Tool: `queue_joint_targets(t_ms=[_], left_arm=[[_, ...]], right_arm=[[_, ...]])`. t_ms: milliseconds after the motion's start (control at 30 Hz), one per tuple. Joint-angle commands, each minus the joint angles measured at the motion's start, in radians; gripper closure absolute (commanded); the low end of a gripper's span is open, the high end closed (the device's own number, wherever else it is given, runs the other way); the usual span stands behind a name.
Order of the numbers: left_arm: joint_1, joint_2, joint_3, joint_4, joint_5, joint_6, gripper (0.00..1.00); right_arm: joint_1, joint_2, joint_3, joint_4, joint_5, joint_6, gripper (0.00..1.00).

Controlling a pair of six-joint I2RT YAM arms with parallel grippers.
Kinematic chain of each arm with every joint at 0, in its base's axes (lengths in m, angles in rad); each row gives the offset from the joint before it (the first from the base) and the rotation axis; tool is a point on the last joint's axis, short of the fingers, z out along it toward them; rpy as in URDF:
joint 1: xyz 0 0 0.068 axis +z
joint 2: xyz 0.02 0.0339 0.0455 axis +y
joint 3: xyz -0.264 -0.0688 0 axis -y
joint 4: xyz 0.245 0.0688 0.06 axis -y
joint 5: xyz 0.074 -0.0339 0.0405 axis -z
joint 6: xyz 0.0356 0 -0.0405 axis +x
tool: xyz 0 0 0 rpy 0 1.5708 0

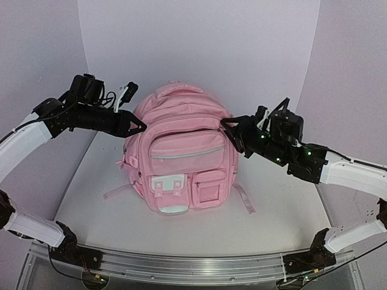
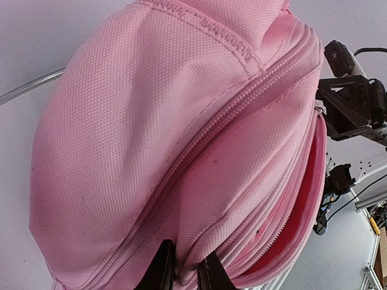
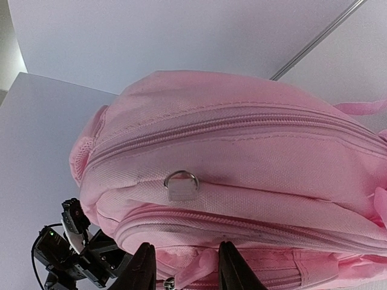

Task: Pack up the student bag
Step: Zip the student bag at the center of the board.

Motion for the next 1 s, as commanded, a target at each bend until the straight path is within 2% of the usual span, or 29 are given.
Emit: queue_joint_targets(t_ms=[0, 233, 433, 667, 767, 967], left_arm=[[-0.006, 0.004, -0.005, 0.011, -0.004, 0.019, 0.86], [-0.005, -0.009, -0.013, 0.007, -0.011, 0.019, 0.86], [-0.006, -0.011, -0.016, 0.007, -0.012, 0.018, 0.86], [-0.005, -0.008, -0.017, 0.016, -0.006, 0.013, 0.86], [-0.005, -0.004, -0.017, 0.02, 0.001, 0.012, 0.86], [-0.005, 0.003, -0.008, 0.016, 0.005, 0.013, 0.86]], right_arm=[[-0.004, 0.008, -0.011, 0.067, 0.006, 0.018, 0.69], [-0.004, 0.007, -0.021, 0.086, 0.013, 0.021, 0.82], [-0.003, -0.018, -0.047, 0.143, 0.022, 0.005, 0.89], [0.001, -0.02, -0.045, 0.226, 0.036, -0.089, 1.0], [0.025, 0.003, -0.011, 0.227, 0.09, -0.164, 1.0], [0.152, 0.068, 0.09, 0.203, 0.319, -0.334, 1.0]])
